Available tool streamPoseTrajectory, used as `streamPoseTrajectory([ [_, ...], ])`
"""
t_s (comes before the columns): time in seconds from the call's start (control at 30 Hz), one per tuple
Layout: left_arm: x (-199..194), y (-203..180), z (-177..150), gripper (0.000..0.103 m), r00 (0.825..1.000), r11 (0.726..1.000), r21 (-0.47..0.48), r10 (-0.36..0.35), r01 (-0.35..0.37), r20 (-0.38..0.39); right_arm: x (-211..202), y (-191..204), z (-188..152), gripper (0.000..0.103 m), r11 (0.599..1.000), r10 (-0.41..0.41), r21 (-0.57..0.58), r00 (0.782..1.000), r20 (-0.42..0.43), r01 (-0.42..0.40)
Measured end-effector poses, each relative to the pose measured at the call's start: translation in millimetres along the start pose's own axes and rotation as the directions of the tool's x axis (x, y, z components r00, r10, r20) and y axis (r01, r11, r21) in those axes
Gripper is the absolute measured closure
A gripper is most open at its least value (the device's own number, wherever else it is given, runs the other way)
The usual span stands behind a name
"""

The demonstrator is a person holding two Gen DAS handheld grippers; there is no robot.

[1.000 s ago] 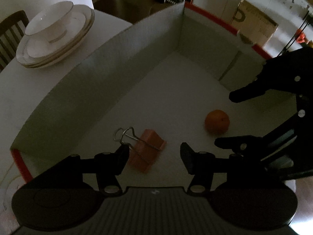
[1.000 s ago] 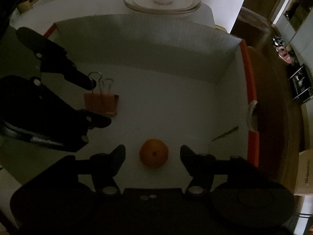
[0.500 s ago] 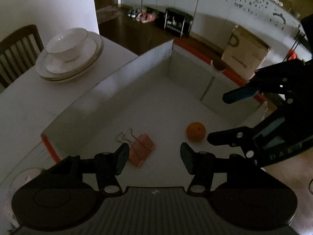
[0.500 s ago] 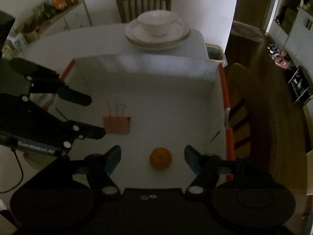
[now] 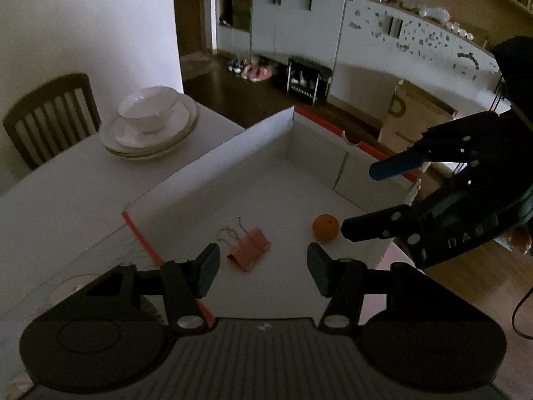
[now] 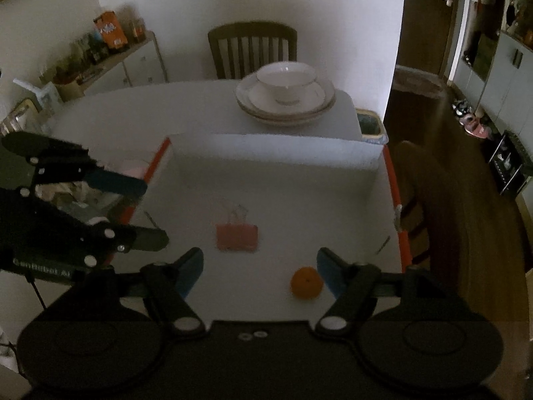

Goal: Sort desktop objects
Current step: 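Withdraw both grippers from the box back toward the table pile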

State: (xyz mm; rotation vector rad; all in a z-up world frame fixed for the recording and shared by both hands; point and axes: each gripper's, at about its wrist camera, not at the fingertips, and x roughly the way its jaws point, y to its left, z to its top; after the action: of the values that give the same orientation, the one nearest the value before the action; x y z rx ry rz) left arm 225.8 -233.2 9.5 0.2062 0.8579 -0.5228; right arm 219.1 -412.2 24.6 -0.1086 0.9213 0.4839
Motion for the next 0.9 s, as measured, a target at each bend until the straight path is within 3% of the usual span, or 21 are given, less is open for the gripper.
streamPoseTrajectory([
  [0.3, -44, 12, -34, 0.047, 0.995, 0.999, 0.0, 0.039, -0.039, 0.088, -11, 43, -5, 0.022, 1.0, -0.023, -0.015, 0.997, 0.073, 0.024],
  [0.4, -57, 19, -46, 0.041, 0.992, 0.999, -0.005, 0.05, -0.05, 0.114, -14, 60, -7, 0.021, 1.0, -0.025, -0.002, 0.994, 0.109, 0.025],
  [0.57, -77, 35, -67, 0.04, 0.986, 0.998, -0.019, 0.067, -0.065, 0.153, -18, 90, -12, 0.019, 1.0, -0.018, 0.022, 0.987, 0.162, 0.015],
  [0.9, -107, 75, -120, 0.033, 0.977, 0.994, -0.058, 0.105, -0.095, 0.188, -5, 142, -22, 0.013, 0.997, -0.022, 0.079, 0.985, 0.172, 0.008],
])
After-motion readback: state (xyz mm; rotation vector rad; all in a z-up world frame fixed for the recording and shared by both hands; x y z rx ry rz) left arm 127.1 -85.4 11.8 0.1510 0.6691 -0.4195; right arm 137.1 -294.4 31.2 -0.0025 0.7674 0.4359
